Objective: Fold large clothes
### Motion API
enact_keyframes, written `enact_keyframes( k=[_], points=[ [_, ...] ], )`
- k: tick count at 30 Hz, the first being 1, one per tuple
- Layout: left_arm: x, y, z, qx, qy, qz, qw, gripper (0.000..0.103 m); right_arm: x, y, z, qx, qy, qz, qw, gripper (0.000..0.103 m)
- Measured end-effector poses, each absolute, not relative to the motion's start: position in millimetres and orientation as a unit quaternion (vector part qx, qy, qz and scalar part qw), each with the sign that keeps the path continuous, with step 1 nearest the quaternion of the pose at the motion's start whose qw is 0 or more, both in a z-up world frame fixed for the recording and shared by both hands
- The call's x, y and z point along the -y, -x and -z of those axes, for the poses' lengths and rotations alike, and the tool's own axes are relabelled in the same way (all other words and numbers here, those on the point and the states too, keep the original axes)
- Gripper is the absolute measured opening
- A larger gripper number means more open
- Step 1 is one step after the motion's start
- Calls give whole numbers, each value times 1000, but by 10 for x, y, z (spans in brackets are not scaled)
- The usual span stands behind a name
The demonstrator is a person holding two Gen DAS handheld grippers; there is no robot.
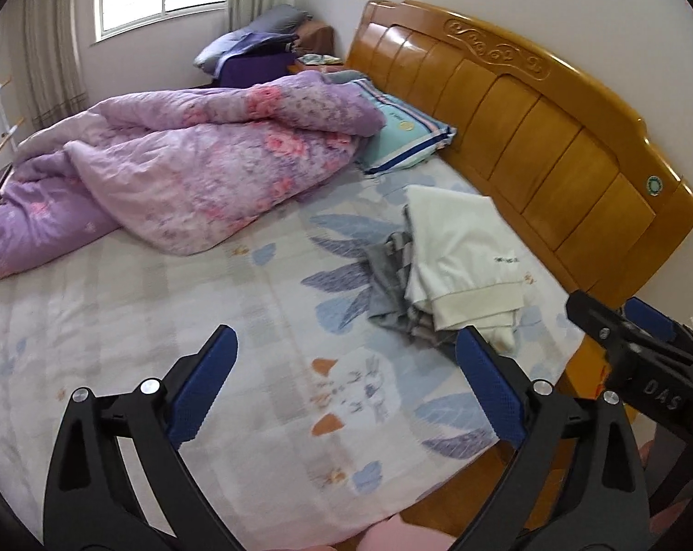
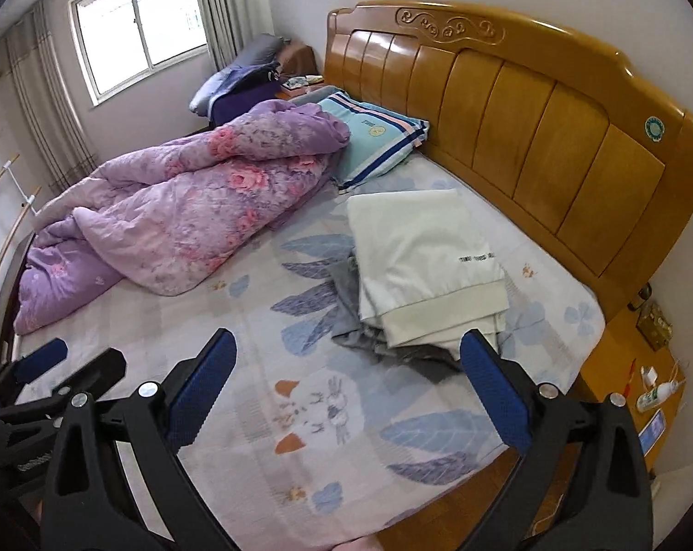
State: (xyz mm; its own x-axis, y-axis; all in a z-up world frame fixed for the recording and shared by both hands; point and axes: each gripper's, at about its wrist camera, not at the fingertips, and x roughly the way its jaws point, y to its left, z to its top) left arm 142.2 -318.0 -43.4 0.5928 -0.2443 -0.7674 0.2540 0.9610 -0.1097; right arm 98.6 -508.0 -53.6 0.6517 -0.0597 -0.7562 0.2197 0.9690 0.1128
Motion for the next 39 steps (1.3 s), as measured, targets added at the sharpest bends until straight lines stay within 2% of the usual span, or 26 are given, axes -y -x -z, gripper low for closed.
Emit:
enact_keyframes(
  k=[10, 39],
  points=[
    [2963, -1378, 526, -426, -18, 123, 896, 96, 4691, -950, 689, -421, -73, 75, 901, 95],
    [3056, -1411, 706, -450, -41, 140, 881, 96, 4755, -980, 821, -444, -88, 97, 887, 95]
  ],
)
